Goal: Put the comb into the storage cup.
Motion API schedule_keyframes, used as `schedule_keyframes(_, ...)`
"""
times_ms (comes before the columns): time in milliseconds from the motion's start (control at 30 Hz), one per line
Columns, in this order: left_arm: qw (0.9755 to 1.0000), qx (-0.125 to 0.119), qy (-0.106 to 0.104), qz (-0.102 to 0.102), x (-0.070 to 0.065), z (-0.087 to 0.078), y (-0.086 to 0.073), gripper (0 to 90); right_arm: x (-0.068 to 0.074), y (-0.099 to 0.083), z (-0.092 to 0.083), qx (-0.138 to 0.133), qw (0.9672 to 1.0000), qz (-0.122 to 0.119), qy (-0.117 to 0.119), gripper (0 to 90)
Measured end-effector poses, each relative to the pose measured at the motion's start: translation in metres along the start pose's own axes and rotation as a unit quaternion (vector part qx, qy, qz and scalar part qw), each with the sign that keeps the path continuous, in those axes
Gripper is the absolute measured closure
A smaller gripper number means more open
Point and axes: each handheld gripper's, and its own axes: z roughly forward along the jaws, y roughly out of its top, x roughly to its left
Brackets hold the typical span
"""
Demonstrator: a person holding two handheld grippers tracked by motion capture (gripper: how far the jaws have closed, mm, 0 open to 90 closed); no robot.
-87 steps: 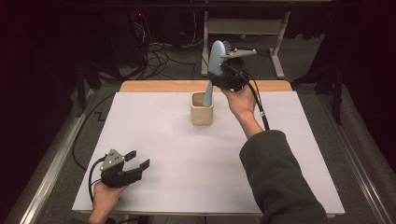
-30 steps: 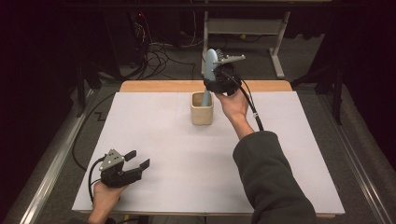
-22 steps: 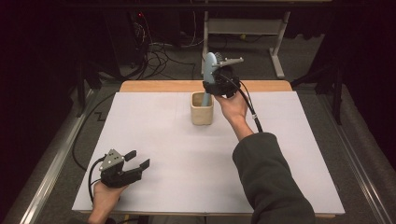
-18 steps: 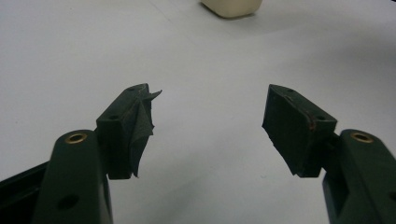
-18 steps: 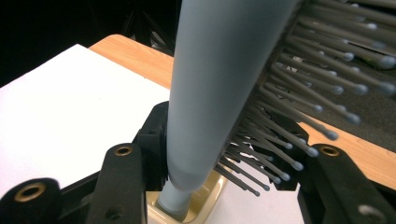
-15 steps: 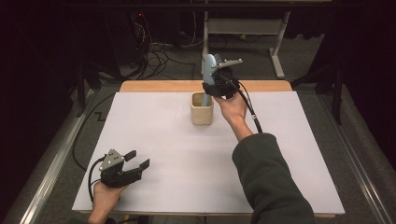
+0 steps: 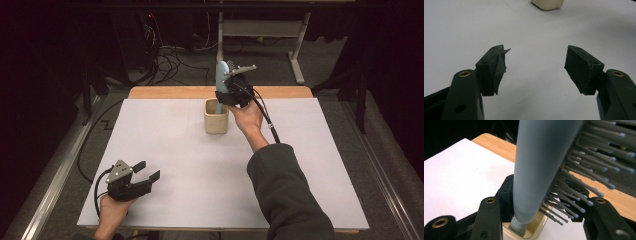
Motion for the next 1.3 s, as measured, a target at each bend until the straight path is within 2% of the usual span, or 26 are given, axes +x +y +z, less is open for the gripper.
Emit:
schedule_keyframes(567, 1.0, -0.001, 0.001, 0.001, 0.0, 0.0, 0.0, 33.5, -0.005, -0.013, 0.01, 0.015, 0.9997, 0.018, 0.005, 51.1)
schedule_keyframes(1300, 1.0, 0.0, -0.001, 0.001, 0.0, 0.0, 0.0, 33.5, 0.001, -0.018, 0.018, 0.029, 0.9994, 0.015, 0.012, 50.6)
